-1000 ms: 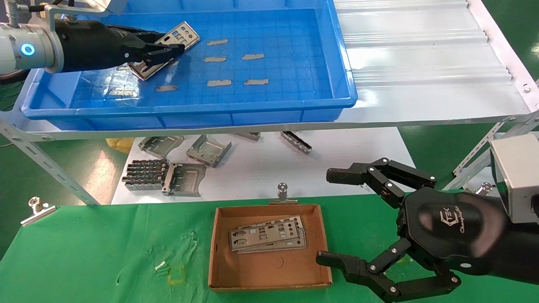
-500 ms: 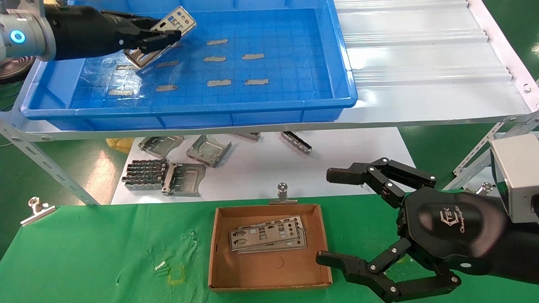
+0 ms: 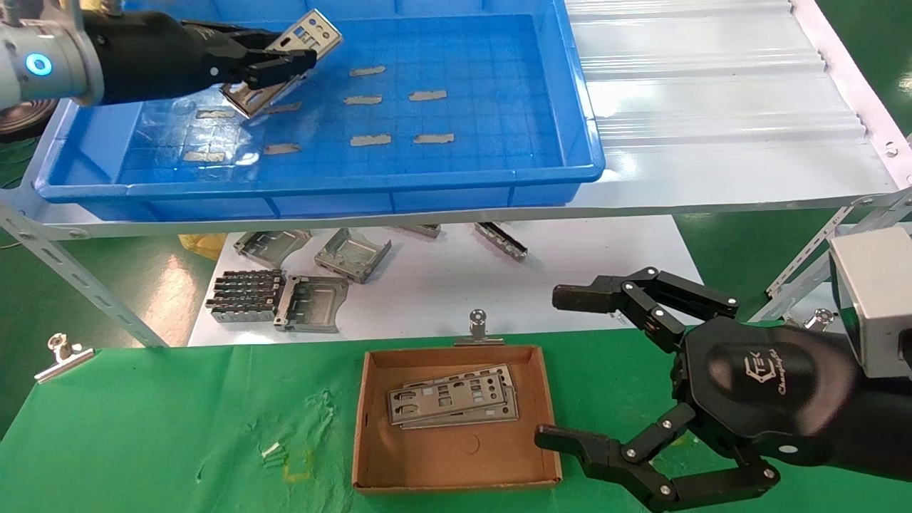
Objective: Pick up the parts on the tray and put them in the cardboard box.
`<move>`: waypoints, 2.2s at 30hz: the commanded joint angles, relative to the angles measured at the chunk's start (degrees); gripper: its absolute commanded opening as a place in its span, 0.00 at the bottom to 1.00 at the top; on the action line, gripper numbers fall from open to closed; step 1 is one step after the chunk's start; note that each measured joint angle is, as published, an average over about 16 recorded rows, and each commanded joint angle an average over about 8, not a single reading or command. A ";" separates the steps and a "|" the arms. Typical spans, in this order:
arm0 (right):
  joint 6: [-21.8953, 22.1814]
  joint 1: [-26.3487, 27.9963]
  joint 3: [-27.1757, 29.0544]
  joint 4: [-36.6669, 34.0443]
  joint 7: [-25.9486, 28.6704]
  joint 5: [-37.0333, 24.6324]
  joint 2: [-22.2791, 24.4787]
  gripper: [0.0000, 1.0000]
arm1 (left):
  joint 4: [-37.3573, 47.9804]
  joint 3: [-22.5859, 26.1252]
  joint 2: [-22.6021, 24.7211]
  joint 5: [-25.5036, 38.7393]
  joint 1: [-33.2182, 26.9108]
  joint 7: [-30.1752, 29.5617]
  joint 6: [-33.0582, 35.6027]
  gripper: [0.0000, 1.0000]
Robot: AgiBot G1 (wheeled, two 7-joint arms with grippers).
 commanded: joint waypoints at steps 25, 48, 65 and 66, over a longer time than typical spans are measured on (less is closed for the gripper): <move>0.00 0.00 0.00 0.00 0.00 0.00 0.00 1.00 | 0.07 0.33 0.95 0.46 1.20 0.39 -1.43 0.00; 0.00 0.00 0.00 0.00 0.00 0.00 0.00 1.00 | -1.71 0.00 0.69 0.00 1.40 5.11 -0.95 0.33; 0.00 0.00 0.00 0.00 0.00 0.00 0.00 1.00 | -0.70 -1.10 0.51 -1.57 1.20 6.01 -0.68 0.00; 0.00 0.00 0.00 0.00 0.00 0.00 0.00 1.00 | -0.70 -1.18 0.44 -1.69 1.10 5.97 -0.43 0.00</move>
